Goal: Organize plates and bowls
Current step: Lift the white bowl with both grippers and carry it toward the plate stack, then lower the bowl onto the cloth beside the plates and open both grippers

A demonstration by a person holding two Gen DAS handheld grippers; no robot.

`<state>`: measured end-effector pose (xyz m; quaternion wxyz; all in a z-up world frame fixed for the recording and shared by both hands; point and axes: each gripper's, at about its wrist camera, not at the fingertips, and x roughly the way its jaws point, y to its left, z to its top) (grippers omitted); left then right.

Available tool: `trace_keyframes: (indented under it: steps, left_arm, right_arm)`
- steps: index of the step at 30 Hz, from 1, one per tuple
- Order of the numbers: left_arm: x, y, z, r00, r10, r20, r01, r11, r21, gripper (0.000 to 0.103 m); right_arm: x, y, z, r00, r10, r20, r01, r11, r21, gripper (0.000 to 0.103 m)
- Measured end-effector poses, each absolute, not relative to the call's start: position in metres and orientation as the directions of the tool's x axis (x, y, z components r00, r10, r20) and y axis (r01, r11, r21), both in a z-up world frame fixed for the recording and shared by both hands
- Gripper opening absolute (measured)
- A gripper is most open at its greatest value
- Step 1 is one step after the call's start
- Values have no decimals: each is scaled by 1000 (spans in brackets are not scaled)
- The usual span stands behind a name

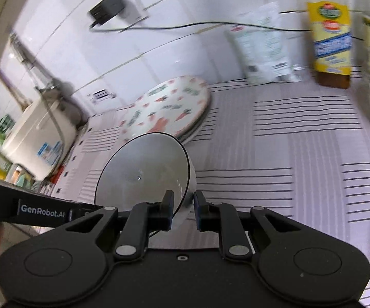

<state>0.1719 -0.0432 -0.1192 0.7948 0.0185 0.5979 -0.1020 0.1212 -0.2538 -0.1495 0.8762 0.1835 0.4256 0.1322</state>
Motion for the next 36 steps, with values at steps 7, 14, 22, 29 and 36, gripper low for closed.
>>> trace_keyframes:
  steps: [7,14,22,29,36]
  left_arm:
    - [170,-4,-136,231,-127,-965,108,989,-105,15]
    - [177,20,-160,190,-76,-979,46,997,-69,16]
    - [179,28,-173,187,-84,-979,5,996,-85,18]
    - [179,20,-172,176,-52,-983,34,998,-46,28]
    - [169,7,-150,196,-1,-981,101,995,19,42]
  right_arm:
    - [126,-221,-159,558,446,-700,-139,882,451,21]
    - [136,-186,-175,508,483,-713,-195,871,451,21]
    - [144,-166,-183,507,476,-719,-240,879,413,21]
    - [147,-160,-182,494,441,-750,-265,897,353,22]
    - [141,-167,-166,504,404,-764,-260,914,312,37]
